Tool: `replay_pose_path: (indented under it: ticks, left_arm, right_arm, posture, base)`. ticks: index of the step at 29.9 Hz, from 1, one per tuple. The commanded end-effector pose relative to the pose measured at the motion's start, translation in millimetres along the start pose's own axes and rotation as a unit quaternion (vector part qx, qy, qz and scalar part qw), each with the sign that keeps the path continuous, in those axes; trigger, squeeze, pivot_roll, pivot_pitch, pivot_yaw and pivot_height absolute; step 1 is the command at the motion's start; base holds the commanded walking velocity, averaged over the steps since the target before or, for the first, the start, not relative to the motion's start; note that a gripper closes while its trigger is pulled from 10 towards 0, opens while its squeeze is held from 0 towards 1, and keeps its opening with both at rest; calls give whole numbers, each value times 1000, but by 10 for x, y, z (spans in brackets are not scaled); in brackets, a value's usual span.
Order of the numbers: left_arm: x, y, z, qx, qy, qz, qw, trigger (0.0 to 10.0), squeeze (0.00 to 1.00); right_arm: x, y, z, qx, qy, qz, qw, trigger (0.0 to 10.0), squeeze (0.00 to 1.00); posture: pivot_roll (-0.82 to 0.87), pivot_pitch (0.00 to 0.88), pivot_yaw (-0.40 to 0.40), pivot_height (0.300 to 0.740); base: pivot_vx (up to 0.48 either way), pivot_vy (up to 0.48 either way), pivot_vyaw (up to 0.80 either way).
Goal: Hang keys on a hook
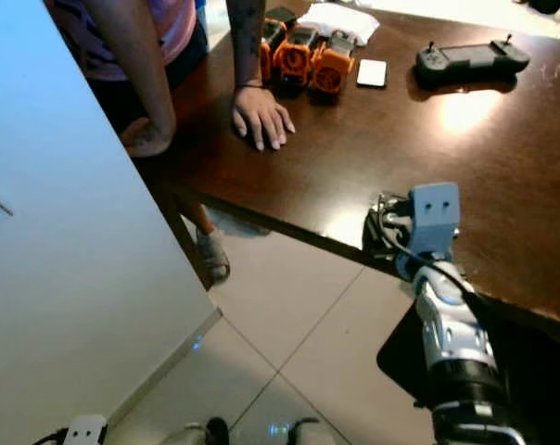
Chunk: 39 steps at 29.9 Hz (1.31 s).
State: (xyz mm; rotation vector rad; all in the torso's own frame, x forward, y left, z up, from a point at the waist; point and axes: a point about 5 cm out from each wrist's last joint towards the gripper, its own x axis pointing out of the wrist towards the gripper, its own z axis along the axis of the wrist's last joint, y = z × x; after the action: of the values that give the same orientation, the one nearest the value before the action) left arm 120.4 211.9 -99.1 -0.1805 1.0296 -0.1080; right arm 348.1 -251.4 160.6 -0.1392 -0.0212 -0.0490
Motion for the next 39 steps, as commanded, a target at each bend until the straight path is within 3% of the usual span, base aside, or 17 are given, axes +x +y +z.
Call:
replay_pose_path:
  ticks: [1,15,16,18,19,20,21,39]
  left_arm:
    - [-51,48,-132,0,22,2,1000,10000,0]
    - [-133,179,-182,11,25,8,1000,10000,0]
    - [-132,183,-167,13,23,7,1000,10000,0]
    - [-132,183,-167,13,23,7,1000,10000,0]
    - [-129,183,-153,15,21,6,1000,10000,0]
    - [-129,183,-153,15,21,6,1000,10000,0]
    - [-123,178,-140,15,19,4,1000,10000,0]
    - [-80,99,-101,14,11,-7,1000,10000,0]
  right_arm:
    - [-39,15,-173,3,42,-5,999,10000,0]
    - [48,32,-19,7,23,-26,999,10000,0]
    - [69,43,8,7,22,-28,999,7020,0]
    - [69,43,8,7,22,-28,999,7020,0]
    - [91,61,38,8,20,-28,999,3490,0]
    - [91,61,38,8,20,-28,999,3490,0]
    - [113,84,69,10,16,-25,999,0,0]
    - [241,193,289,15,-5,-2,1000,0,0]
  posture:
    - [-116,231,152,740]
    - [-114,262,168,740]
    - [-113,262,167,740]
    - [-113,262,167,740]
    - [-112,262,167,740]
    - [-112,262,167,740]
    - [-110,261,167,740]
    - [-108,266,153,740]
  base:
    - [0,0,0]
    - [0,0,0]
    - [0,0,0]
    - [0,0,0]
    - [0,0,0]
    - [0,0,0]
    - [0,0,0]
    - [0,0,0]
